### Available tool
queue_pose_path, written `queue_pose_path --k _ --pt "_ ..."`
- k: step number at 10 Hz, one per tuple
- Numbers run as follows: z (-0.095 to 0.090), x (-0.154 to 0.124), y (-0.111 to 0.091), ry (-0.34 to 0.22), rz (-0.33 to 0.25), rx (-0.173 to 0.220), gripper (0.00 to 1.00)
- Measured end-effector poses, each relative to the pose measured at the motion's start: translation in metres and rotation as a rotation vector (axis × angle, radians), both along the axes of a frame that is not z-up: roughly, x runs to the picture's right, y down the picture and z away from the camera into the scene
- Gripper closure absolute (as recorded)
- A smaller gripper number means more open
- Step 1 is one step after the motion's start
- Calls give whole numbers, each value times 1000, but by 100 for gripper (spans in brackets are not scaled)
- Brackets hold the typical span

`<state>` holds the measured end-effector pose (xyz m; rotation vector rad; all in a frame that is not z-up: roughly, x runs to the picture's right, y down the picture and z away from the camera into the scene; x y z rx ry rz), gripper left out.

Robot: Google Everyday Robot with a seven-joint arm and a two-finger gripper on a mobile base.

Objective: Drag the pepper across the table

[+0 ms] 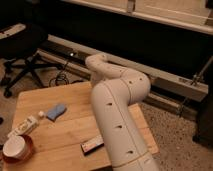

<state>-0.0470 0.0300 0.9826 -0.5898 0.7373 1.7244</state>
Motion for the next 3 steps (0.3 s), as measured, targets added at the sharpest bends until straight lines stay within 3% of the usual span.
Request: queue_pose_path --k 3 --pt "2 3 -6 -23 11 -2 66"
